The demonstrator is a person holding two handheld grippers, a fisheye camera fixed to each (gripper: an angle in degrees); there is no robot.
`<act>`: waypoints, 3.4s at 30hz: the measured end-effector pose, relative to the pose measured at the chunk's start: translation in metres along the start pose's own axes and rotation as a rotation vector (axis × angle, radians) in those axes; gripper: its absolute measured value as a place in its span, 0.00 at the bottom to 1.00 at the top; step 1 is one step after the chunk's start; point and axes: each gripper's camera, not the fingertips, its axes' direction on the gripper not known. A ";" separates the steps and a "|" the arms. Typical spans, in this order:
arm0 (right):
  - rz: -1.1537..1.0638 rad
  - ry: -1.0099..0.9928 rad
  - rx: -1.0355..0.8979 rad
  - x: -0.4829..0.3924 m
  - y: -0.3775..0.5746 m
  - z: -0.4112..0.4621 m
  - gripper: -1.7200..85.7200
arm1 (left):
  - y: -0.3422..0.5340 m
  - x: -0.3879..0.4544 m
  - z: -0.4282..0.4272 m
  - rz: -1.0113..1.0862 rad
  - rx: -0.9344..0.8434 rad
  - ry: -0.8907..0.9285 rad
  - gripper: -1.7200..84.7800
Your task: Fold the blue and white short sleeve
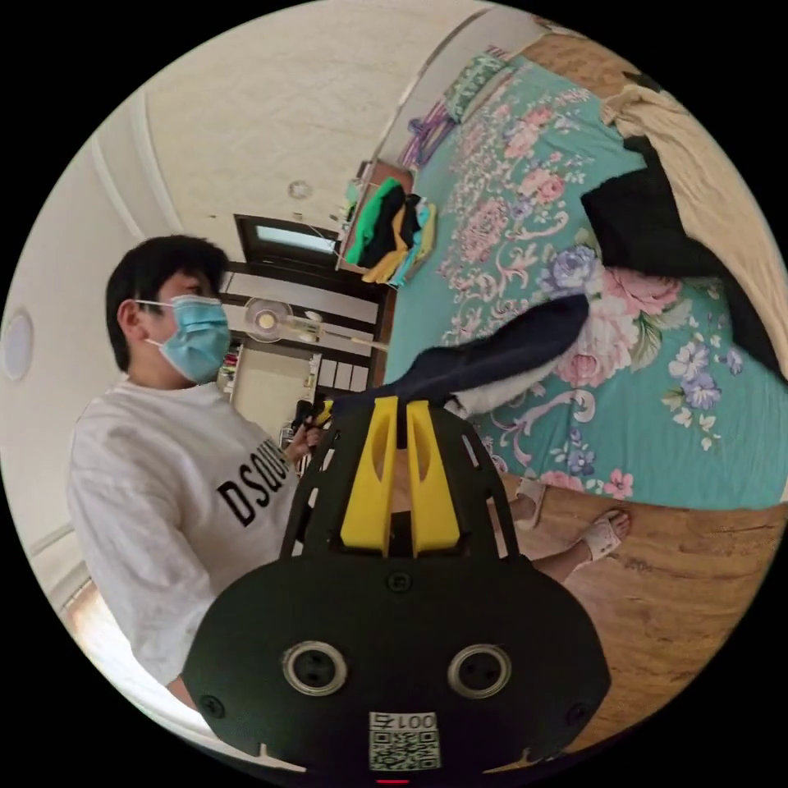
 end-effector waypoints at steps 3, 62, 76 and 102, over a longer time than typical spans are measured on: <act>-0.056 0.017 0.031 -0.052 -0.012 -0.032 0.03 | 0.000 0.049 -0.028 0.031 0.024 0.018 0.01; -0.678 0.724 -0.661 0.038 -0.354 0.294 0.16 | 0.095 0.329 0.667 0.718 -0.650 -0.885 0.16; -0.484 0.517 -0.599 0.045 -0.385 0.265 0.05 | 0.096 0.305 0.634 0.673 -0.539 -0.796 0.00; -0.639 0.476 -0.673 -0.112 -0.363 0.667 0.04 | 0.116 -0.029 0.177 -0.172 0.111 -0.484 0.01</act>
